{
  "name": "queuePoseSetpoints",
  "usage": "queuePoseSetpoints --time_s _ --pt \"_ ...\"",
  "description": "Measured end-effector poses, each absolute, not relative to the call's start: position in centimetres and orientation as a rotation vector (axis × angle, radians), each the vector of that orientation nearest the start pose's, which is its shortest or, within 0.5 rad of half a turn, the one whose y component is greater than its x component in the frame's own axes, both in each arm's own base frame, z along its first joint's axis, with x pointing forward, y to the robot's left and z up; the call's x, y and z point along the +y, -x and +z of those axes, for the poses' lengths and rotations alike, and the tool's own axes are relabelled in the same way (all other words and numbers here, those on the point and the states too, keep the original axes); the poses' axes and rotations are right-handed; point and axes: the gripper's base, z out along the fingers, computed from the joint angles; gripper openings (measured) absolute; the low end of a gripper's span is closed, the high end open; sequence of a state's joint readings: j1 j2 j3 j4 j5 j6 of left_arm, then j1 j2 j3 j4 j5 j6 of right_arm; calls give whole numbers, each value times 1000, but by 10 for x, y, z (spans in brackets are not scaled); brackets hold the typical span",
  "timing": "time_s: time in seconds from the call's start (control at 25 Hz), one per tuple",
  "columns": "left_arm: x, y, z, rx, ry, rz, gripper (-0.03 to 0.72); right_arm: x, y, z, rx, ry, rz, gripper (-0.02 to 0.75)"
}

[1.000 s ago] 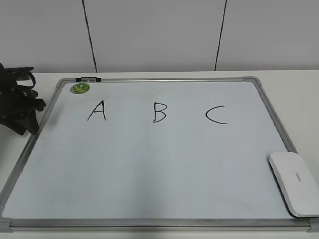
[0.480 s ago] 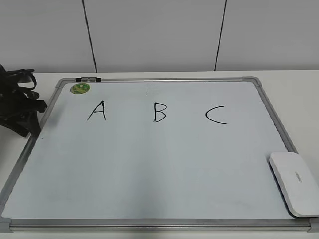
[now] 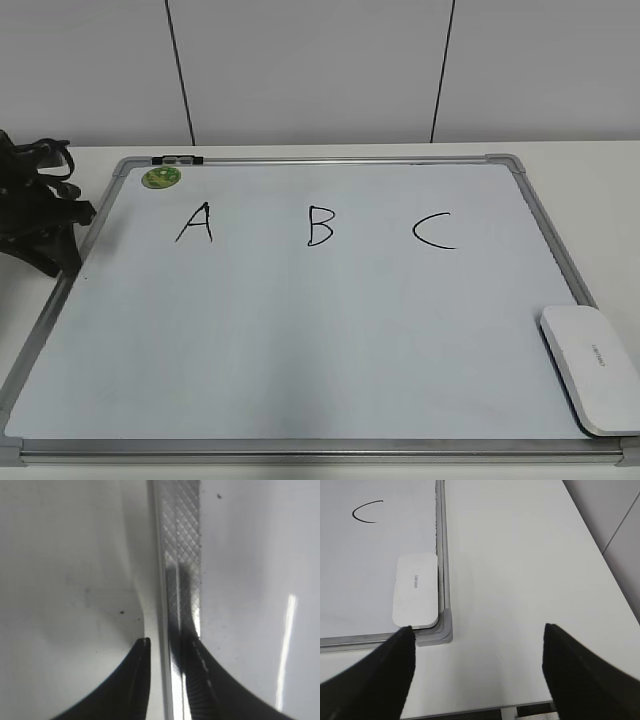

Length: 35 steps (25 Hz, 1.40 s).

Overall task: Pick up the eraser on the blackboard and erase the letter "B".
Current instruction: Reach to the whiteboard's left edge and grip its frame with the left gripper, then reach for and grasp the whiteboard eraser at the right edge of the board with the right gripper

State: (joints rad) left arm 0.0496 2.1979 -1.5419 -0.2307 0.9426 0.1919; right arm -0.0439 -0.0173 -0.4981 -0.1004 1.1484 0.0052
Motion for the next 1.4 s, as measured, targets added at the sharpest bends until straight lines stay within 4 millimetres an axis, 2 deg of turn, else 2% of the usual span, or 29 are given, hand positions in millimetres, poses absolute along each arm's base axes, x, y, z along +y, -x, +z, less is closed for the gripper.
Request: queuePoseSetpoints --time_s 0.08,0.24,0.32,0.6,1.4 --pt "4 -427 123 3052 -10 -290 181 -8 12 270 2115 -63 -144 587" --pt "3 -427 122 3058 -1 -310 50 -8 12 270 2115 -63 -144 587" --pt "4 -427 122 3059 12 -316 27 -8 12 270 2115 -63 -144 587" --pt "4 -427 122 3059 20 -322 24 -17 13 272 2100 -69 -289 587" --pt "5 -427 122 3063 20 -323 24 -16 10 273 2104 -65 -266 587"
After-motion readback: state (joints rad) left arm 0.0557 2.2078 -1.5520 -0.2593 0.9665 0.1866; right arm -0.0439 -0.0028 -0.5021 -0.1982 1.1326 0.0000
